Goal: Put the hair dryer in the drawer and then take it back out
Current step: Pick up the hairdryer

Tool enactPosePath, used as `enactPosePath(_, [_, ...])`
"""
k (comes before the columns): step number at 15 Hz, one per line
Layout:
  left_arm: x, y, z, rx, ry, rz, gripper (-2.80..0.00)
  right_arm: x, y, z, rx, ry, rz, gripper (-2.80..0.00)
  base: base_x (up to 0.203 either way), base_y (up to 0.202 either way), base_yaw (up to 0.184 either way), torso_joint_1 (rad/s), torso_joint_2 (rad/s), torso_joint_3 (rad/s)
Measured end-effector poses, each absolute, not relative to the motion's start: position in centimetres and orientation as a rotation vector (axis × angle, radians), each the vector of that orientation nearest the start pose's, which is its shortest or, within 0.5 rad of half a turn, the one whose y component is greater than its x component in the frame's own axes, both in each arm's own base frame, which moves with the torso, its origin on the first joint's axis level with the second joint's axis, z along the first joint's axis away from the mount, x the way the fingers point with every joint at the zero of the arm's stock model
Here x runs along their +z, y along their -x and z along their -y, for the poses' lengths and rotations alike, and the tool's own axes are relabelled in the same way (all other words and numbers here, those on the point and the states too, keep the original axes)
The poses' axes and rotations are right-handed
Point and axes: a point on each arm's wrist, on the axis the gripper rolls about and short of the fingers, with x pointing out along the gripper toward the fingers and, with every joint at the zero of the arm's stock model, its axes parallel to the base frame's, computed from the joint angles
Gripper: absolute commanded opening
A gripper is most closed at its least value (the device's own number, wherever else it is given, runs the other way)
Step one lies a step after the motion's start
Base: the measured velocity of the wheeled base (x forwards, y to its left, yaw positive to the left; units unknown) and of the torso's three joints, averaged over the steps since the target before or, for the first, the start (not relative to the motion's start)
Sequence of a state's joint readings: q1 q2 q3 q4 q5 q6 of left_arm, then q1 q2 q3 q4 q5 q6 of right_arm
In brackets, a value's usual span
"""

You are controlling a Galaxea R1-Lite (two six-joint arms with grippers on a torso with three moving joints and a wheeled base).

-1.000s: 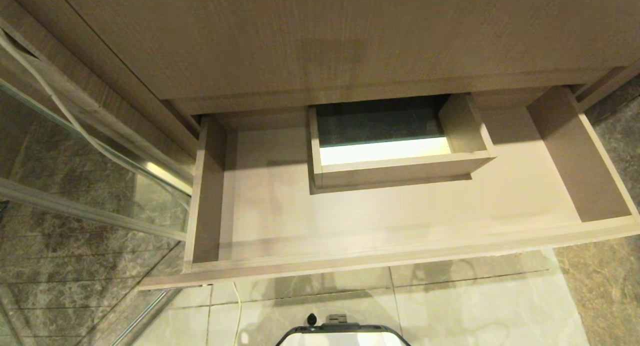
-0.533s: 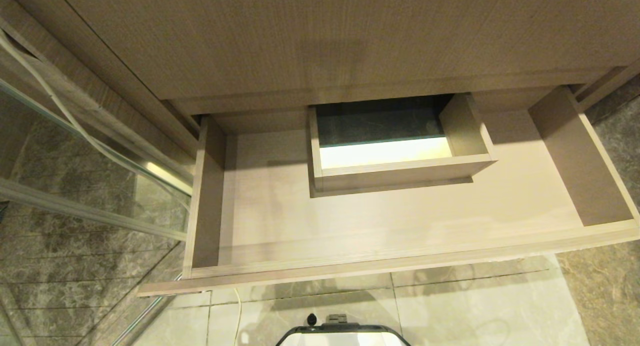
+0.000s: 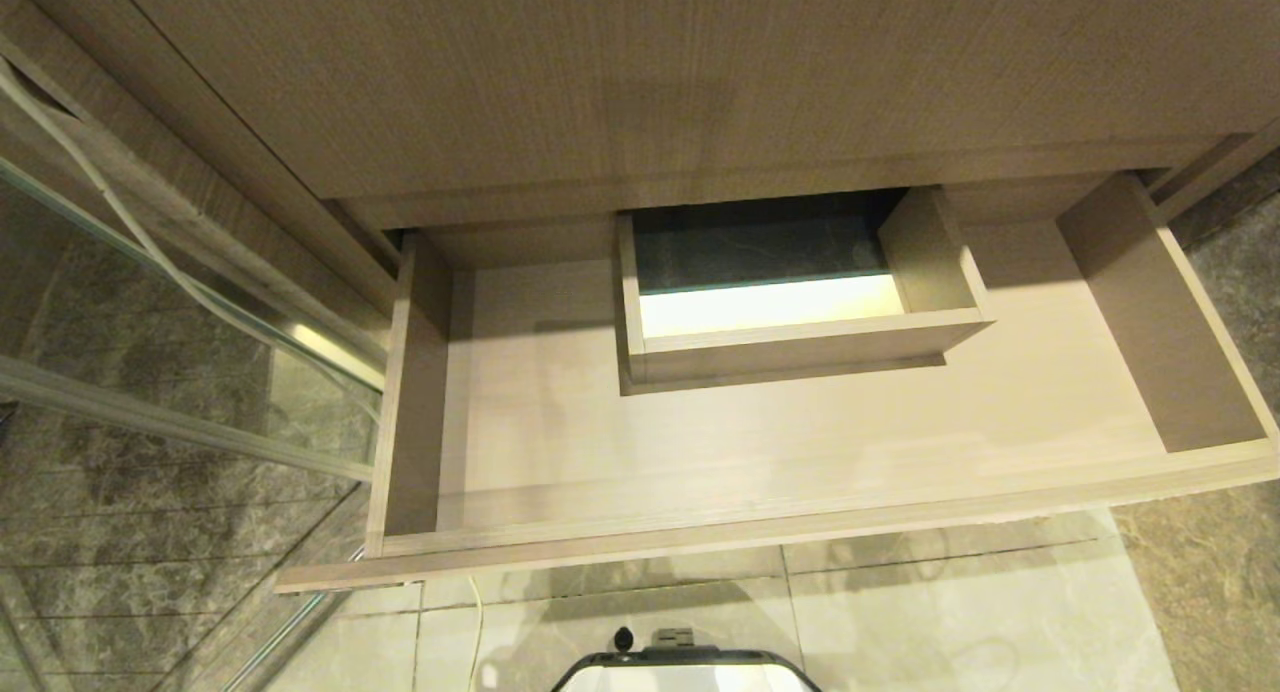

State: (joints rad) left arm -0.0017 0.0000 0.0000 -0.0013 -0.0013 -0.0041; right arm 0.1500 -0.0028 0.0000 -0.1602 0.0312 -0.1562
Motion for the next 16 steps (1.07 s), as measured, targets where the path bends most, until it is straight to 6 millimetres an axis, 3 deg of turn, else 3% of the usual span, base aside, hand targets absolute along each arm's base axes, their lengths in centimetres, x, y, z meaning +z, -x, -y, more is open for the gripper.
enactPosePath(4, [7.55, 2.28, 0.00, -0.003, 0.004, 0.000, -2.80, 9.20, 2.42, 0.30, 0.169, 0.132, 0.178, -2.80, 0.000, 0.000, 0.000, 0.031, -0.04, -0.008])
enactPosePath(12, [7.56, 2.28, 0.00, -0.003, 0.004, 0.001, -2.80, 9.20, 2.42, 0.29, 0.169, 0.140, 0.177, -2.80, 0.000, 0.000, 0.000, 0.174, -0.46, -0.195])
enactPosePath(16, [7.56, 2.28, 0.00, -0.004, 0.004, 0.001, -2.80, 9.20, 2.42, 0.29, 0.167, 0.138, 0.177, -2.80, 0.004, -0.008, 0.156, 0.384, -0.49, -0.220])
